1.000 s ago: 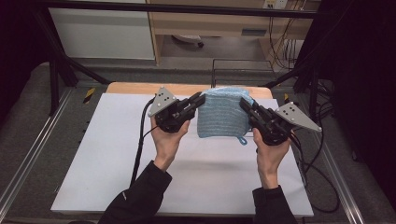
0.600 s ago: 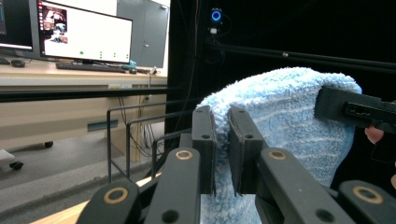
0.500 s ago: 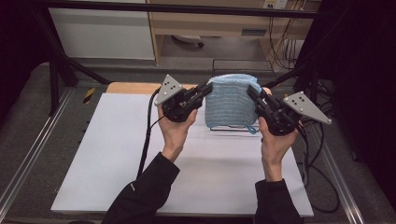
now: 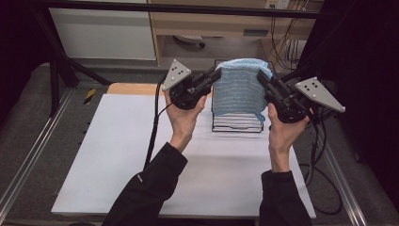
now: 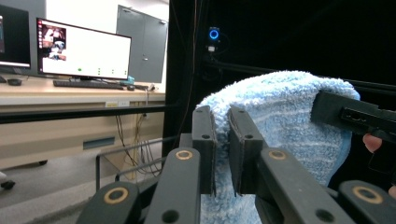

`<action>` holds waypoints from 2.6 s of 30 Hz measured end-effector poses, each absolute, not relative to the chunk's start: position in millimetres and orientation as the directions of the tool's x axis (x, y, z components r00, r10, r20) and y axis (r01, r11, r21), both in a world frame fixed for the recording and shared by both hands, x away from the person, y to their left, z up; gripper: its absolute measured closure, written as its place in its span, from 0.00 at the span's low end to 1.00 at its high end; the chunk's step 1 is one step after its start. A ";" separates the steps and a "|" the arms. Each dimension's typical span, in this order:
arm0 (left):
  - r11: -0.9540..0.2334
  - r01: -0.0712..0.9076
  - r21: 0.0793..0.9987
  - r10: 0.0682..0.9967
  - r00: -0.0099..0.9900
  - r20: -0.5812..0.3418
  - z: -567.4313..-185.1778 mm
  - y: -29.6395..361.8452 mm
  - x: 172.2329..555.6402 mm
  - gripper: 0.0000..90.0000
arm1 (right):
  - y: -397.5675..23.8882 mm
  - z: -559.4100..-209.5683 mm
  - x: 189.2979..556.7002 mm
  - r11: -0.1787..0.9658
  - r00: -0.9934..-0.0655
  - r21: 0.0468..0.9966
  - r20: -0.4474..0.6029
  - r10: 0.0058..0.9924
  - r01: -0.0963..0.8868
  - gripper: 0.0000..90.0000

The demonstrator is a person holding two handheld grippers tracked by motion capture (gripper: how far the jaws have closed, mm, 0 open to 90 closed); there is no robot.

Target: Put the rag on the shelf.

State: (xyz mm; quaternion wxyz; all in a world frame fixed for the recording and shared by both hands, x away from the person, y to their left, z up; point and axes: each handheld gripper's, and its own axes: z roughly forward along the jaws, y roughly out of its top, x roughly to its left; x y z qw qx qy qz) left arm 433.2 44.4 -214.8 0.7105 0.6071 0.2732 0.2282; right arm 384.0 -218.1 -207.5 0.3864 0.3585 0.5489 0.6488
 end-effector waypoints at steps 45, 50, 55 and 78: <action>0.199 -0.054 0.978 0.694 0.713 -0.102 -159.6 19.6 481.5 0.91 | -233.7 -152.7 440.4 -0.100 -0.417 0.976 0.010 0.909 -0.195 0.88; 0.201 -0.058 0.978 0.699 0.708 -0.101 -157.4 18.0 487.4 0.91 | -235.4 -150.2 446.7 -0.098 -0.421 0.975 0.005 0.907 -0.201 0.88; 0.203 -0.062 0.977 0.708 0.698 -0.102 -156.3 15.8 492.9 0.91 | -235.9 -145.8 453.9 -0.095 -0.420 0.975 0.002 0.907 -0.201 0.88; 0.103 -0.049 0.993 0.740 0.671 -0.044 -176.6 8.2 530.1 0.91 | -244.6 -167.2 494.9 -0.085 -0.411 0.991 0.035 0.911 -0.104 0.88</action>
